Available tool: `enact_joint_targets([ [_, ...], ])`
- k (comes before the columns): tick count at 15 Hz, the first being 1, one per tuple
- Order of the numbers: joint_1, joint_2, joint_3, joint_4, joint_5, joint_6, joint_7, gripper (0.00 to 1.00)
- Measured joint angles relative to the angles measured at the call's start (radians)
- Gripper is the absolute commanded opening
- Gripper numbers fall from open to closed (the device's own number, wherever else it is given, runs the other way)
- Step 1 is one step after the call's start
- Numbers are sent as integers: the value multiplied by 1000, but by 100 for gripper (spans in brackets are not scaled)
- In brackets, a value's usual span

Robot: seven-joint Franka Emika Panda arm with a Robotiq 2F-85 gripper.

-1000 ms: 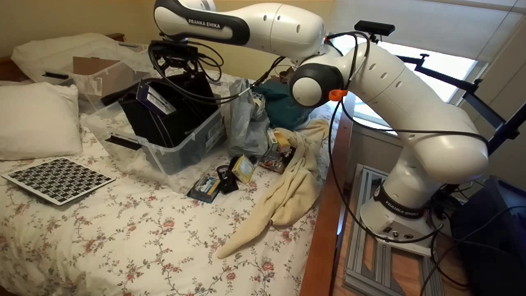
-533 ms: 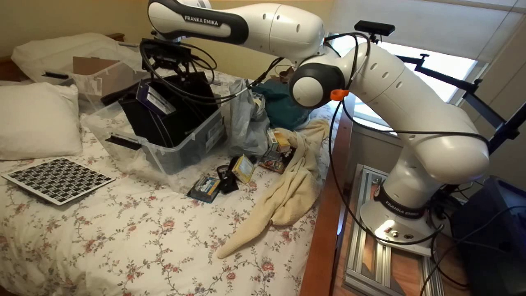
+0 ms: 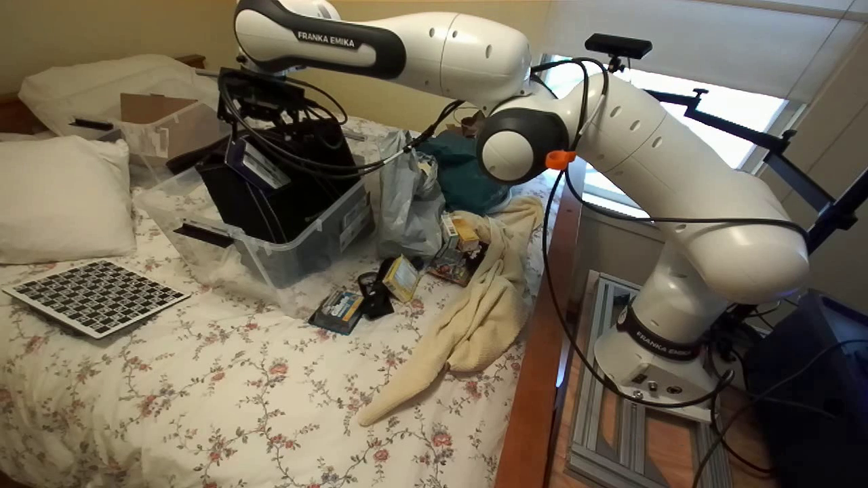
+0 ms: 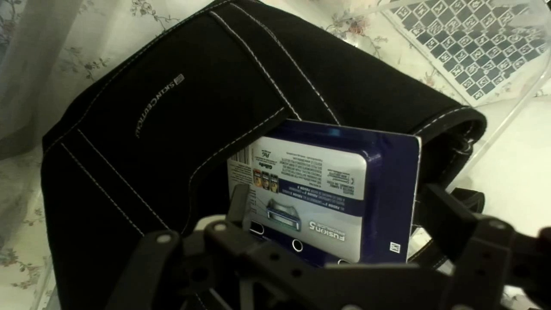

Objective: Pick the black packet off the bed and place it in the shopping bag

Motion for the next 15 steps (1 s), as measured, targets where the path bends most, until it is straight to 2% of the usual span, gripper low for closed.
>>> enact_joint_targets([
  [7,17,15,-2,-3,0,19,42,100],
  [12,43,55,-3,-3,0,151,54,99],
  [14,46,70,-8,-3,-1,193,56,85],
  [15,47,76,-14,-4,-3,208,57,72],
])
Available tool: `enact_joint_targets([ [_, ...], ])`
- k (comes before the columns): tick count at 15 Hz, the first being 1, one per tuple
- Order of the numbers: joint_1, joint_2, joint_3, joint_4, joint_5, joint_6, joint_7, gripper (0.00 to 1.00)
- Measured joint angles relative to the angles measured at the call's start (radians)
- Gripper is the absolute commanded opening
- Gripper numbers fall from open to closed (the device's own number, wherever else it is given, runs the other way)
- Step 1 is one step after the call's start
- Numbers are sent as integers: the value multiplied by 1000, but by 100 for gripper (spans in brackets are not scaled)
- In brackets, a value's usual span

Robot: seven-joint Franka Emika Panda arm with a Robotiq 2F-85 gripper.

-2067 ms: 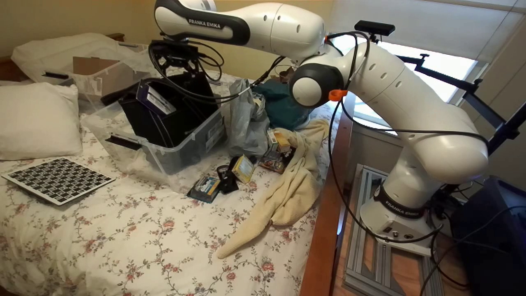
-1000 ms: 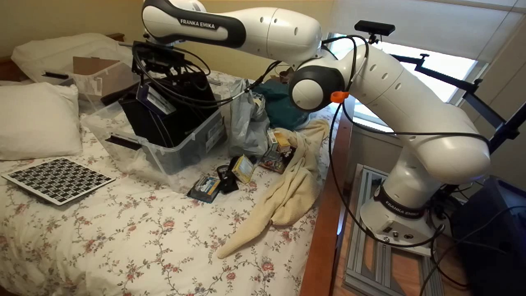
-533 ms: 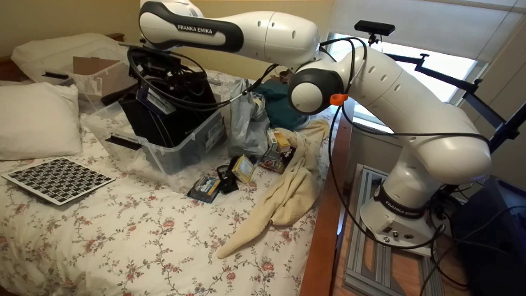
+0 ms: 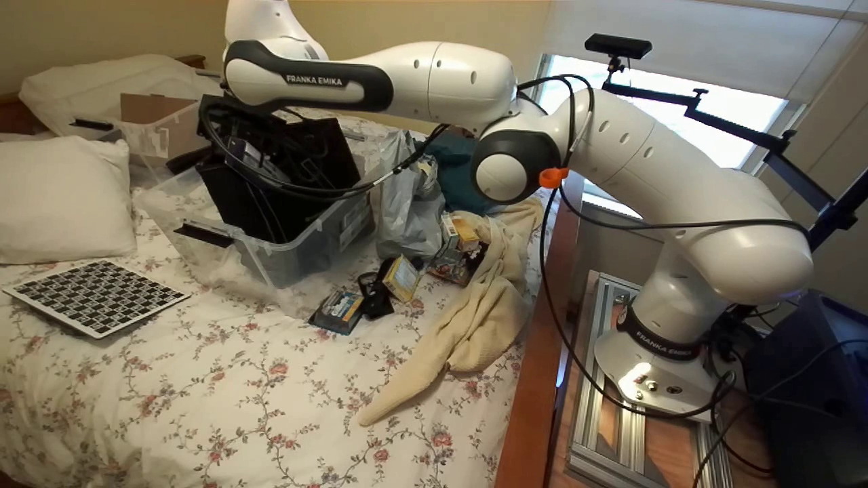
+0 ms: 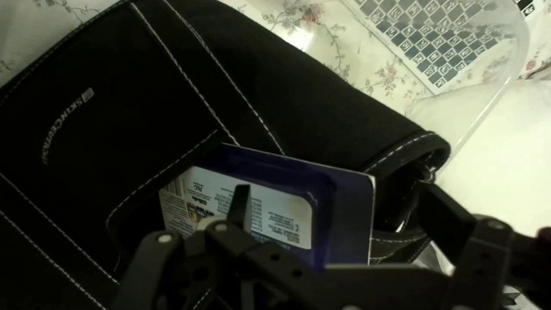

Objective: Pick the black packet off the bed and place it in the shopping bag

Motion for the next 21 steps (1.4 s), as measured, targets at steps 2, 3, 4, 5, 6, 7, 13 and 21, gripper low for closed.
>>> enact_joint_targets([
  [2,5,13,-21,-1,-6,19,2,56],
  [3,8,18,-32,-1,-7,23,4,48],
  [4,10,22,-42,-1,-11,28,10,42],
  [5,12,25,-52,-1,-12,33,17,36],
  [6,14,25,-59,-1,-13,38,27,28],
  [7,16,25,-64,-1,-13,43,45,23],
  [13,19,25,-91,-1,-13,28,233,3],
  [21,16,1,-111,0,-16,-102,520,0],
])
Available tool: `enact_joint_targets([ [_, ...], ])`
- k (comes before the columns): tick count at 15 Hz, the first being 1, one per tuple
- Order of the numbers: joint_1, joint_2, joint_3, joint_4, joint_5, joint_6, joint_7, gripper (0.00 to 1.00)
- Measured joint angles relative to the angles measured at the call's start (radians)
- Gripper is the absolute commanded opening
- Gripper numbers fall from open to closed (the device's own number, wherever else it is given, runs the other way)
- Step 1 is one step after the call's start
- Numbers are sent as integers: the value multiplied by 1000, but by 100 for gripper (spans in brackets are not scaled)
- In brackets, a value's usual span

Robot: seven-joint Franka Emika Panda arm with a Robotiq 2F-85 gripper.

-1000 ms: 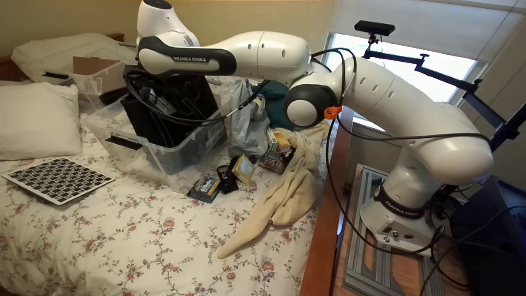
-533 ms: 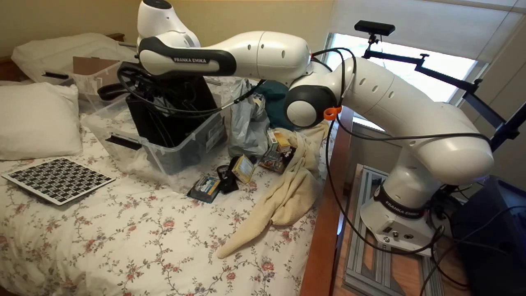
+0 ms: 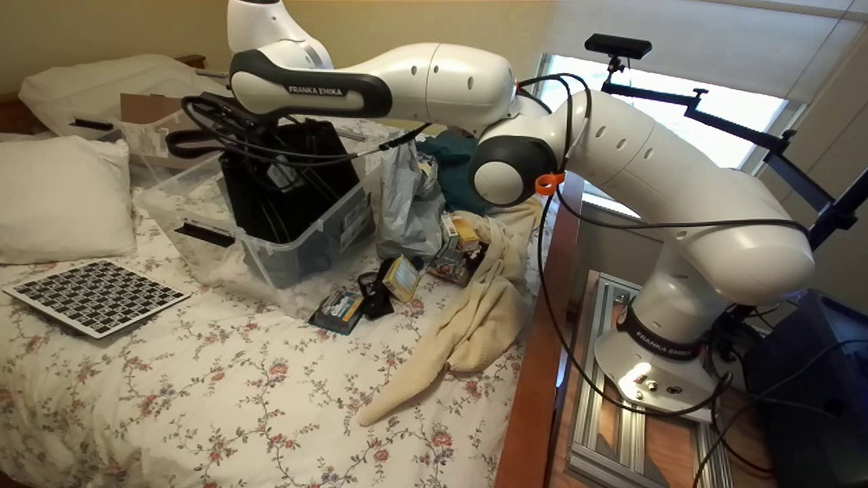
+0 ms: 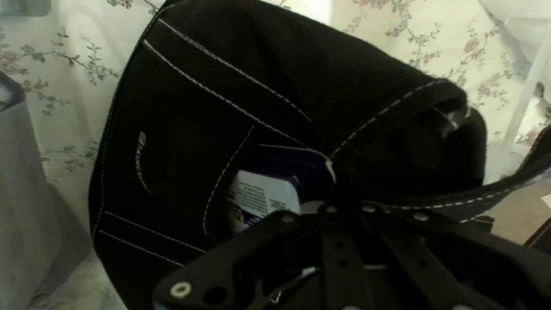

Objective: Pick the black packet off the bed and place it in the shopping bag

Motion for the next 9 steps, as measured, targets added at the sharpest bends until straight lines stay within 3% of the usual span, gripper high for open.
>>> enact_joint_targets([
  [9,-62,-22,69,5,35,3,163,0],
])
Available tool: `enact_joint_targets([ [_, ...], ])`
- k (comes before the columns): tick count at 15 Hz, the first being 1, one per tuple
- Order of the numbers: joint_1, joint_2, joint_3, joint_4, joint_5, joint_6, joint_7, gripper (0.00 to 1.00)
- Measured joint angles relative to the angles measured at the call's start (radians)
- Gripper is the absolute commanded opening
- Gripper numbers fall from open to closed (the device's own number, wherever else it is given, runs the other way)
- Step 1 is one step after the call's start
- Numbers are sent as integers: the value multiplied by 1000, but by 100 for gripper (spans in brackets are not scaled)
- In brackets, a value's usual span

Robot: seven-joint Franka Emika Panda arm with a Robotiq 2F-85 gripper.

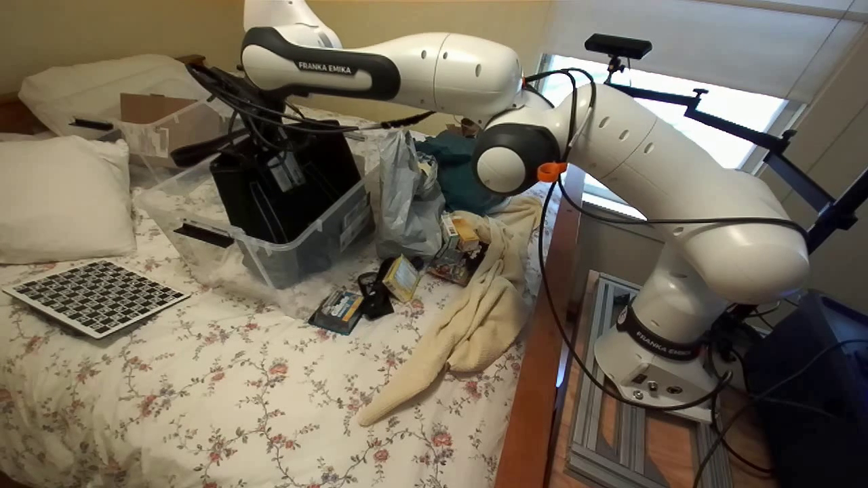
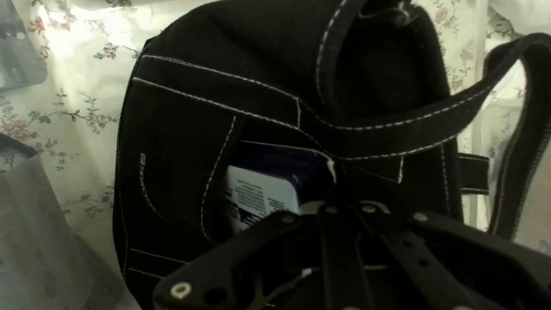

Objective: Pick the black packet off the bed and place it in the shopping bag

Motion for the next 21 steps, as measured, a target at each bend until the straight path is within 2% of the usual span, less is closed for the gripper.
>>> enact_joint_targets([
  [8,-32,-4,42,-18,22,-22,31,0],
  [9,-32,-2,45,-17,22,-32,31,27],
  [11,-32,1,48,-15,22,-42,31,34],
  [20,-24,-18,51,-10,22,11,6,97],
  [21,-21,-24,50,-10,21,18,-10,99],
])
